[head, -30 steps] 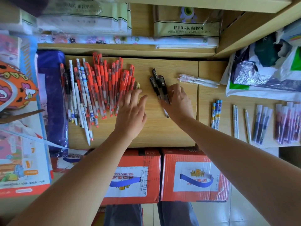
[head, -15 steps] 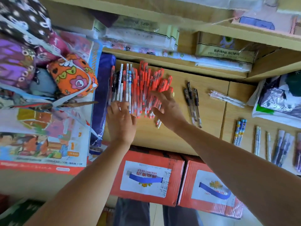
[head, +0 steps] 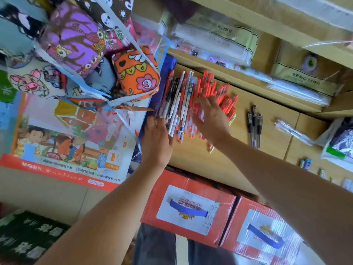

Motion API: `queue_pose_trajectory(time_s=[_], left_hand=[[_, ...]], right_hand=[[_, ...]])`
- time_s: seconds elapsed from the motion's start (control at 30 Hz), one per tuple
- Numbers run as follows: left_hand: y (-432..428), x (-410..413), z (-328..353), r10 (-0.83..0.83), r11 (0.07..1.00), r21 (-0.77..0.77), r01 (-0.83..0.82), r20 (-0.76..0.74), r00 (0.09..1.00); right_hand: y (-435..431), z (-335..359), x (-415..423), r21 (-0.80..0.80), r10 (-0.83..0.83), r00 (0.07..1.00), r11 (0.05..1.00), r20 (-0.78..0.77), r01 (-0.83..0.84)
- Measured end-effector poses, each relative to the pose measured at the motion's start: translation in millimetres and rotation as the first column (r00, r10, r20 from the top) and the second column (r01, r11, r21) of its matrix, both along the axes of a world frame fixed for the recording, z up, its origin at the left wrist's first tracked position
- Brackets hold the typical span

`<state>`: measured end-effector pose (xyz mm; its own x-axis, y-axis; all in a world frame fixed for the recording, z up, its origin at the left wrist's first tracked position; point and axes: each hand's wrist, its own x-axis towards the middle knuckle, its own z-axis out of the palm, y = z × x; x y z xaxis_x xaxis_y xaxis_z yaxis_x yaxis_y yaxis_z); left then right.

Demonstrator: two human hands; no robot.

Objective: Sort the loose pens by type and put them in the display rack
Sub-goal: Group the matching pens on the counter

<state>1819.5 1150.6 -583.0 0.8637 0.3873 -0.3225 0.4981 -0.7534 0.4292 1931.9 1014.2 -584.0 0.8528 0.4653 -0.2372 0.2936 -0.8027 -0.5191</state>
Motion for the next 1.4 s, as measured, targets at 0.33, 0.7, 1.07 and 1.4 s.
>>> queue_pose_trajectory(time_s=[0.33, 0.7, 1.07, 1.4], left_hand=[[5.1, -9.7, -11.1, -0.021, 0.996, 0.081, 0.039, -0.213, 0.977], [-1.3, -9.4, -12.4, -0.01, 0.999, 0.03, 0.018, -0.249, 0.969], [5.3, -5.0, 0.4, 0.083, 0.992, -0.092, -0.087, -0.046, 0.995], [-1.1, 13.3, -13.0, 0.12, 0.992, 0.059, -0.114, -0.103, 0.987]], right_hand=[[28.2, -5.8, 11.1, -0.268, -0.082, 0.994, 0.961, -0.068, 0.061], [36.1, 0.0, 7.0, -0.28, -0.084, 0.992, 0.958, -0.098, 0.053], [26.9, -0.5, 3.6, 0.054, -0.082, 0.979, 0.994, -0.185, 0.094], [8.4, -8.3, 5.8, 0.114, 0.0, 0.962, 0.993, -0.271, 0.032]])
